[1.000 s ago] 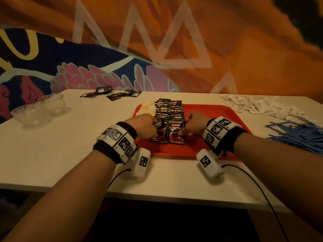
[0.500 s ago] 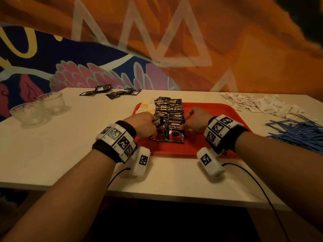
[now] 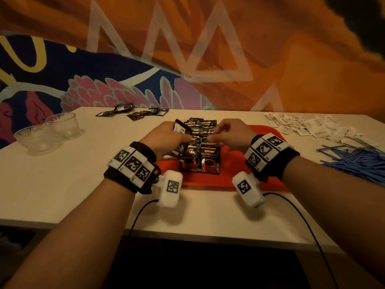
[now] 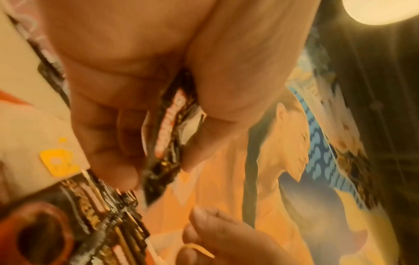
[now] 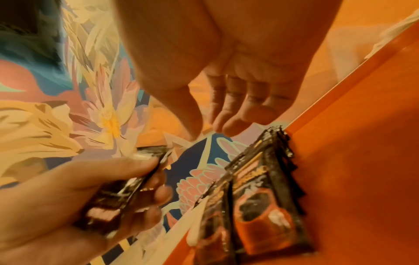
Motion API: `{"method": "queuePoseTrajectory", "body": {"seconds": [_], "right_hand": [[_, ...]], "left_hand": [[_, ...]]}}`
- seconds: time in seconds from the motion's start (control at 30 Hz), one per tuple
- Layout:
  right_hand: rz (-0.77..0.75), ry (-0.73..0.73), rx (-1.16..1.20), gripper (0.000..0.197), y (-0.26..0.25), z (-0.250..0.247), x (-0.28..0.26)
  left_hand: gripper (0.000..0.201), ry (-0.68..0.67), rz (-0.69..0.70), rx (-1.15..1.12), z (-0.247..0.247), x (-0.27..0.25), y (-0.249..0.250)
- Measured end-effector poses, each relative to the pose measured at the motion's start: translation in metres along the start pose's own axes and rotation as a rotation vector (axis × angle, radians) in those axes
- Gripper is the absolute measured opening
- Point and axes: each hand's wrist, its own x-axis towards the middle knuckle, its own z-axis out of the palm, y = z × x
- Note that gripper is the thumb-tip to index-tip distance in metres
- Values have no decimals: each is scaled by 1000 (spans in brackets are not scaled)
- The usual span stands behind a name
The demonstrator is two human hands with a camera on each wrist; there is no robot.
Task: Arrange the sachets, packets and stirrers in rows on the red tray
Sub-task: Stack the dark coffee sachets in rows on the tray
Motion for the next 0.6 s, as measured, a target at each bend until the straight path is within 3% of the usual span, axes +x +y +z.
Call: {"method": "queuePoseTrajectory", "body": {"seconds": [0.2, 0.33, 0.37, 0.43, 0.5, 0.53, 0.6], "right_hand": [[-190, -184, 117, 20, -22, 16, -15], [-275, -11, -5, 17, -26, 21, -14], [-291, 44, -21, 18, -26, 19, -13], [-334, 145, 1, 23, -26, 16, -13], [-401, 206, 42, 25, -26, 16, -12], [-439, 222, 51, 23, -26, 17, -13], [-508, 238, 51, 20, -25, 21, -14]], "left_hand": [[26, 52, 107, -472, 5, -3, 2], [17, 116, 196, -572, 11, -11, 5], [24, 118, 197, -611, 10, -13, 5], [53, 113, 114, -703, 4, -10, 4], [72, 48, -67, -682, -4, -10, 4], [71, -27, -145, -625, -6, -11, 3], [46, -143, -166, -561, -5, -13, 1]]}}
